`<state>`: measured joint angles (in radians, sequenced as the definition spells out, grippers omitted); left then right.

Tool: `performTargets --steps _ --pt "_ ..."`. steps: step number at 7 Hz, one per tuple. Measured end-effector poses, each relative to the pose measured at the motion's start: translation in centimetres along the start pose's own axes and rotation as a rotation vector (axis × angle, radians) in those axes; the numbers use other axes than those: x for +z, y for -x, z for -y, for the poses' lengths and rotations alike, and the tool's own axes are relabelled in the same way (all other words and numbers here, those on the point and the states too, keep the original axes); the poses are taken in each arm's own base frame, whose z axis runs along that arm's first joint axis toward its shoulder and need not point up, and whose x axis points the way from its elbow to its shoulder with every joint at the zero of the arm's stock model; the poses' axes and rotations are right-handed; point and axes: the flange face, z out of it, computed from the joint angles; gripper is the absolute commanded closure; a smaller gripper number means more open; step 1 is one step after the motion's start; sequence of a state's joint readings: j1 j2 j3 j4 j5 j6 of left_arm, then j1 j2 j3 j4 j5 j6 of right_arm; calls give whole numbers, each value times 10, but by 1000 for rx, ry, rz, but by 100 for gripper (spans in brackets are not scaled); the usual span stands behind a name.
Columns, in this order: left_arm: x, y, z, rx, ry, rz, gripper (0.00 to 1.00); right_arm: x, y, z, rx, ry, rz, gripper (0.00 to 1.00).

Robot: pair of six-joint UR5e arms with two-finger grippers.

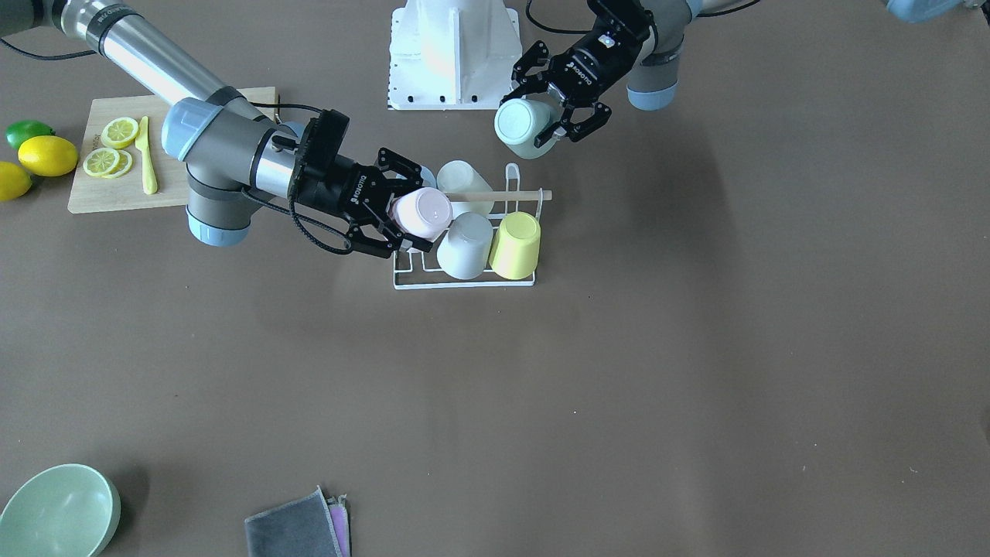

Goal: Place cup on cup holder

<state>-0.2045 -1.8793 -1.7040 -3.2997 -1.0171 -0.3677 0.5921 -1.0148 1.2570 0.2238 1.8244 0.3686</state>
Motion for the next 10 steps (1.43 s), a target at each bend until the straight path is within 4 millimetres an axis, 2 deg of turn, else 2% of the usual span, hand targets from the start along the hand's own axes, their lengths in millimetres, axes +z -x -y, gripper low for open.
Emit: performTargets --steps 2,4,7,10 --pt "15 3 4 20 2 20 100 -12 -4 -23 0 -34 14 1" --pt "22 5 3 31 6 29 100 -18 -6 -31 -1 -51 20 1" --pt "24 9 3 38 8 36 100 -16 -6 -31 24 -53 24 1" --pt "24 9 2 37 9 35 100 -13 -9 -22 76 -64 25 1"
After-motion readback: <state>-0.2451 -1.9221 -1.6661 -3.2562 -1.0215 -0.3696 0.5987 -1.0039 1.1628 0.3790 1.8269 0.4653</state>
